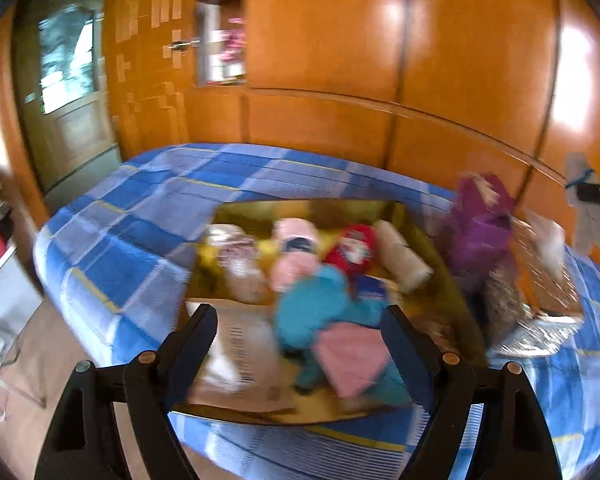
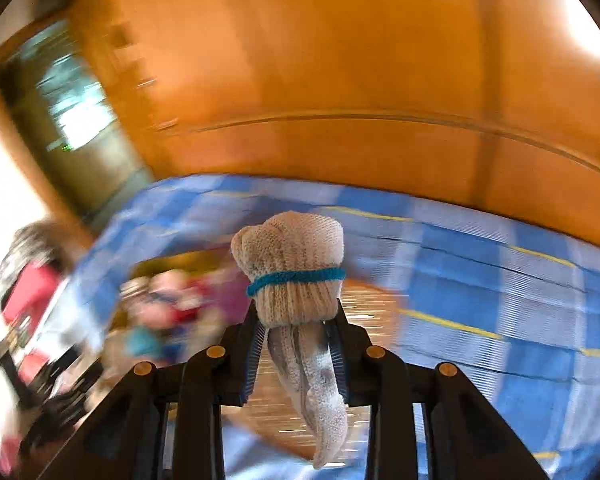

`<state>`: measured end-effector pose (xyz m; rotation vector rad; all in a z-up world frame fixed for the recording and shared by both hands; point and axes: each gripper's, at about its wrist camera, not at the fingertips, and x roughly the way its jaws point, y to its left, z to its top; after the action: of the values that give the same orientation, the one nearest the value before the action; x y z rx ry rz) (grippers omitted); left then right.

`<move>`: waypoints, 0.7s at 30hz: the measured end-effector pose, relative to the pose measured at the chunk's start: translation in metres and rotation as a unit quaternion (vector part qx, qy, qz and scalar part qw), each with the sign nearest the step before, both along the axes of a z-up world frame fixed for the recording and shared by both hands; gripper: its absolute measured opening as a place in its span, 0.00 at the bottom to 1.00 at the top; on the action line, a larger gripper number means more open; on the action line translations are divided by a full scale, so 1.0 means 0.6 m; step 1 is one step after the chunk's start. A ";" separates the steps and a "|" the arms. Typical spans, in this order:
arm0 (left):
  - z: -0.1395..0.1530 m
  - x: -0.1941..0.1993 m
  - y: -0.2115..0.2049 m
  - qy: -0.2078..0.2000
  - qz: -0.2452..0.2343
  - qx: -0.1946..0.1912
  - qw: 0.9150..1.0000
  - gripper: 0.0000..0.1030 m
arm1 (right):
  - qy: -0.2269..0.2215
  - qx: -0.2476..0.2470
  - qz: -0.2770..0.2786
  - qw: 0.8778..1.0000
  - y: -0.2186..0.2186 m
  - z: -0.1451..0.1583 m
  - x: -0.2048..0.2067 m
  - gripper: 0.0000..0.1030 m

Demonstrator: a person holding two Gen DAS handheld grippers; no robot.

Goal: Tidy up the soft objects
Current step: 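Carry the white knit glove into the gold tray and open the right tool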

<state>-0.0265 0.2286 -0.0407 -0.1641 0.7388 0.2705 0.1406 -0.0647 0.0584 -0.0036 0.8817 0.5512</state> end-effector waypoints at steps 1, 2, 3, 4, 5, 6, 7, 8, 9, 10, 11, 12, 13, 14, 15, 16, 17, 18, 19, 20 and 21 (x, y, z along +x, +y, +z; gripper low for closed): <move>-0.001 -0.003 0.015 0.000 0.015 -0.003 1.000 0.82 | 0.010 0.007 0.029 1.000 0.032 -0.006 -0.010 0.29; -0.002 -0.006 0.029 0.000 0.029 -0.006 1.000 0.82 | 0.019 0.010 0.049 0.999 0.058 -0.013 -0.017 0.29; -0.003 -0.009 0.038 -0.001 0.038 -0.010 0.999 0.82 | 0.027 0.010 0.070 0.997 0.088 -0.024 -0.026 0.29; -0.004 -0.011 0.045 -0.002 0.044 -0.013 0.999 0.82 | 0.036 0.008 0.092 0.995 0.122 -0.040 -0.032 0.29; -0.005 -0.012 0.049 -0.002 0.047 -0.015 0.999 0.82 | 0.044 0.000 0.111 0.993 0.152 -0.057 -0.035 0.29; -0.006 -0.014 0.053 -0.003 0.049 -0.016 0.999 0.82 | 0.051 -0.012 0.126 0.991 0.188 -0.080 -0.037 0.29; -0.008 -0.013 0.054 -0.003 0.050 -0.019 0.999 0.82 | 0.053 -0.021 0.132 0.990 0.206 -0.097 -0.037 0.29; -0.010 -0.013 0.054 -0.003 0.049 -0.023 0.999 0.82 | 0.048 -0.035 0.141 0.988 0.232 -0.115 -0.038 0.29; -0.012 -0.013 0.051 -0.002 0.047 -0.026 0.999 0.82 | 0.039 -0.057 0.147 0.987 0.260 -0.138 -0.036 0.29; -0.014 -0.012 0.050 0.000 0.044 -0.025 0.999 0.82 | 0.033 -0.084 0.148 0.985 0.282 -0.162 -0.033 0.29; -0.016 -0.013 0.046 0.002 0.043 -0.023 0.999 0.82 | 0.034 -0.103 0.148 0.983 0.295 -0.183 -0.033 0.29; -0.019 -0.010 0.044 0.005 0.043 -0.022 0.999 0.82 | 0.040 -0.121 0.148 0.981 0.307 -0.205 -0.029 0.29; -0.022 -0.007 0.044 0.009 0.042 -0.027 0.999 0.82 | 0.042 -0.138 0.150 0.978 0.324 -0.230 -0.024 0.29; -0.024 -0.005 0.044 0.010 0.040 -0.032 0.999 0.82 | 0.038 -0.148 0.148 0.977 0.328 -0.243 -0.021 0.29; -0.026 -0.005 0.044 0.011 0.041 -0.037 0.998 0.83 | 0.032 -0.171 0.142 0.974 0.338 -0.260 -0.015 0.29; -0.029 -0.002 0.043 0.014 0.041 -0.038 0.998 0.86 | 0.025 -0.195 0.134 0.971 0.339 -0.274 -0.010 0.29; -0.030 -0.001 0.043 0.018 0.039 -0.038 0.998 0.87 | 0.017 -0.207 0.130 0.970 0.345 -0.283 -0.006 0.29; -0.032 0.000 0.042 0.020 0.038 -0.039 0.998 0.87 | 0.000 -0.221 0.126 0.967 0.348 -0.289 -0.002 0.29; -0.034 0.001 0.041 0.020 0.038 -0.040 0.998 0.89 | -0.005 -0.233 0.120 0.965 0.347 -0.292 0.006 0.29; -0.035 0.002 0.040 0.021 0.038 -0.040 0.998 0.90 | -0.008 -0.239 0.117 0.964 0.347 -0.293 0.007 0.30; -0.036 0.003 0.037 0.023 0.036 -0.040 0.998 0.91 | -0.014 -0.245 0.115 0.963 0.346 -0.294 0.007 0.30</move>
<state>-0.0245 0.2510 -0.0623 -0.2620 0.7905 0.3149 0.1447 0.1431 -0.1183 -0.5696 0.9789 0.5338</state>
